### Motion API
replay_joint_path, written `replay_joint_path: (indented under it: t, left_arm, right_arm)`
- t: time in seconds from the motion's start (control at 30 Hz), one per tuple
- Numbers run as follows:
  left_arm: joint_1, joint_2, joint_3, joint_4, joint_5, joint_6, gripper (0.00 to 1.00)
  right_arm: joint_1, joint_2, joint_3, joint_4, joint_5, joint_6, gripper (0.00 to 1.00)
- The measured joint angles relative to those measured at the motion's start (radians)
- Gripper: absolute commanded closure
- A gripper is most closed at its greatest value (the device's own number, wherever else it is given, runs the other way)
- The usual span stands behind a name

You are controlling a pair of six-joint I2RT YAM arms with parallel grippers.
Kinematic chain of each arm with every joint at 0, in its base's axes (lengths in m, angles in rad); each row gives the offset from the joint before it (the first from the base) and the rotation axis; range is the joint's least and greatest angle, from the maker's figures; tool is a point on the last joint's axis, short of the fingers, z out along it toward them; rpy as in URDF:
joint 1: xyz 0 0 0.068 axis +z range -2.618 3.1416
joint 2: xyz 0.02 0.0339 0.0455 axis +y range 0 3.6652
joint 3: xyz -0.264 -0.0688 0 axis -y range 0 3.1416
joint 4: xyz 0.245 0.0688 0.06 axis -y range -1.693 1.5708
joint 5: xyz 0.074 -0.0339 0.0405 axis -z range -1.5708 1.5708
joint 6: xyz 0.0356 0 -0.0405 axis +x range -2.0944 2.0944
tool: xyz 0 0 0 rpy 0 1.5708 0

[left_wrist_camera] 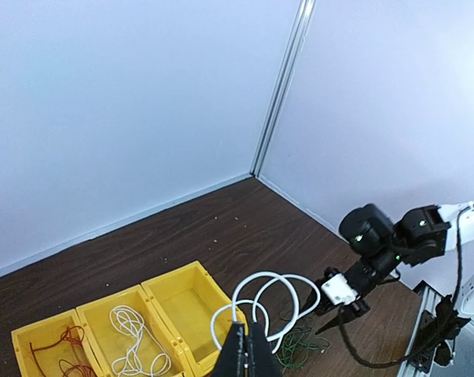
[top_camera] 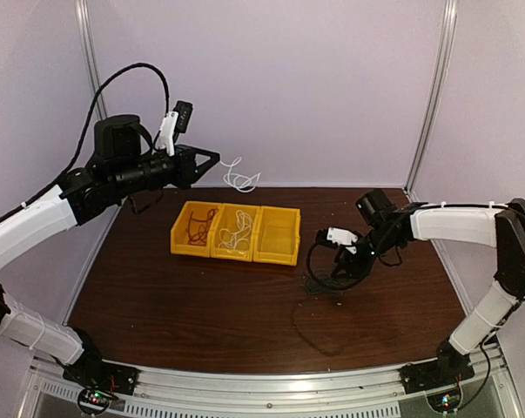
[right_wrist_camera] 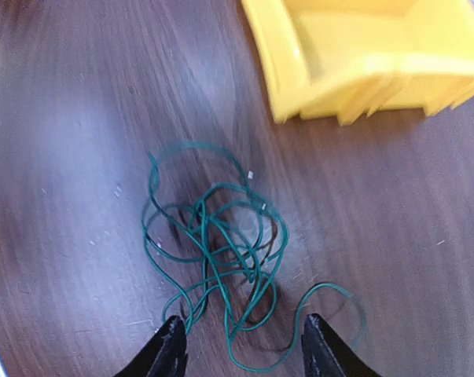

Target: Untangle the cables

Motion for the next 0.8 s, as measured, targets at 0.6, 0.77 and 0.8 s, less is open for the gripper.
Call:
replay_joint_path:
  t: [0.6, 0.77, 0.8]
  left_arm:
    - [-0.015, 0.029, -0.25, 0.242, 0.165, -0.142, 1.0]
    - [-0.035, 0.049, -0.269, 0.328, 0.165, -0.165, 1.0]
    - [-0.039, 0.057, -0.269, 0.343, 0.164, -0.168, 1.0]
  right_arm:
    - [0.088, -0.135, 0.33, -0.011, -0.277, 0.261, 0.32]
    - [0.11, 0.003, 0.449, 0.003, -0.367, 0.393, 0.3]
    - [0.113, 0.023, 0.471, 0.007, -0.387, 0.414, 0.3]
